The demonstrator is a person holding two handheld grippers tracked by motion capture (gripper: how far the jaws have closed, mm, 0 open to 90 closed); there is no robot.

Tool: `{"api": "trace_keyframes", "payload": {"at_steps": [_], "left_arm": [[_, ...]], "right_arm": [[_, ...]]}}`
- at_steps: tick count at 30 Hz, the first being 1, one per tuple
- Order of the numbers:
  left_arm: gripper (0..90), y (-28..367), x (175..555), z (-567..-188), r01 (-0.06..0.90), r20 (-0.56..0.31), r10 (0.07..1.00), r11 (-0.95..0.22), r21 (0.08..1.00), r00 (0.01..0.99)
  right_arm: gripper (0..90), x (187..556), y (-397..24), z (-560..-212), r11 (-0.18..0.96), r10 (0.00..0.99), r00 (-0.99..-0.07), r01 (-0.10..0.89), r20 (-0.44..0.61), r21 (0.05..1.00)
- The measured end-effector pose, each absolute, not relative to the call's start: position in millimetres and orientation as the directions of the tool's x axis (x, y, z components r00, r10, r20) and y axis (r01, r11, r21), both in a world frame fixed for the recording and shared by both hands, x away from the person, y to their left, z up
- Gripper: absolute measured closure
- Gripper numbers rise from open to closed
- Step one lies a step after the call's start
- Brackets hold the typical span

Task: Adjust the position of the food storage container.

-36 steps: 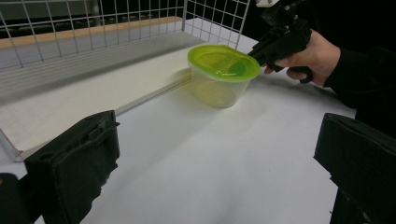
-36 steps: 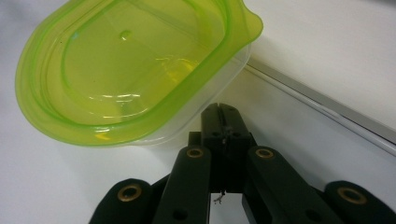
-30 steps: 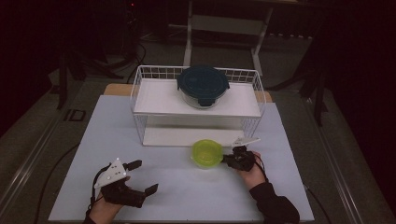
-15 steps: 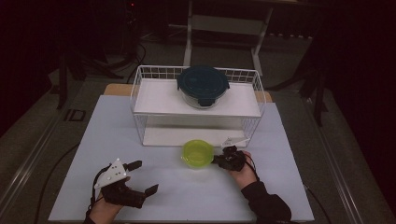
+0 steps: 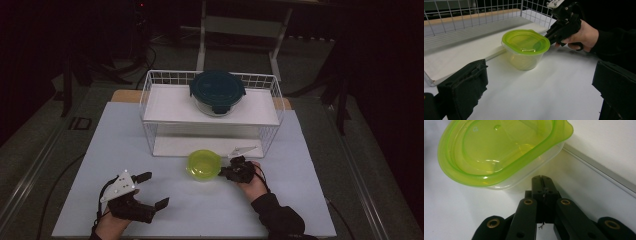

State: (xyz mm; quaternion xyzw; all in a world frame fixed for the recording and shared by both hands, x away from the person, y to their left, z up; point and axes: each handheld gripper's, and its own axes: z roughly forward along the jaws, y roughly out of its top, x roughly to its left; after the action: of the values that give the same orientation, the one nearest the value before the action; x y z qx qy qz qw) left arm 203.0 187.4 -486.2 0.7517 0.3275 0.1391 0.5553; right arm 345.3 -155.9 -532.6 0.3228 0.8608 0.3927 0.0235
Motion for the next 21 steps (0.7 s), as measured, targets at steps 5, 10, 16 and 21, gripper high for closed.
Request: {"api": "trace_keyframes", "payload": {"at_steps": [5,10,16,21], "left_arm": [[0.0,187.1,202.8,-486.0,0.336,-0.153,0.646,-0.171,0.926,0.748],[0.0,186.9,202.8,-486.1,0.337,-0.152,0.646,-0.172,0.926,0.748],[0.0,186.3,202.5,-485.2,0.333,-0.150,0.642,-0.174,0.927,0.752],[0.0,185.0,202.8,-484.8,0.328,-0.138,0.644,-0.185,0.926,0.752]], "right_arm": [[90.0,346.7,-154.7,-532.9,0.473,0.577,-0.785,0.546,0.225,0.691],[90.0,345.4,-156.2,-531.0,0.477,0.579,-0.786,0.543,0.218,0.691],[89.8,340.6,-164.4,-525.4,0.464,0.594,-0.776,0.547,0.213,0.697],[83.8,333.0,-175.7,-518.0,0.461,0.601,-0.775,0.535,0.195,0.708]]}}
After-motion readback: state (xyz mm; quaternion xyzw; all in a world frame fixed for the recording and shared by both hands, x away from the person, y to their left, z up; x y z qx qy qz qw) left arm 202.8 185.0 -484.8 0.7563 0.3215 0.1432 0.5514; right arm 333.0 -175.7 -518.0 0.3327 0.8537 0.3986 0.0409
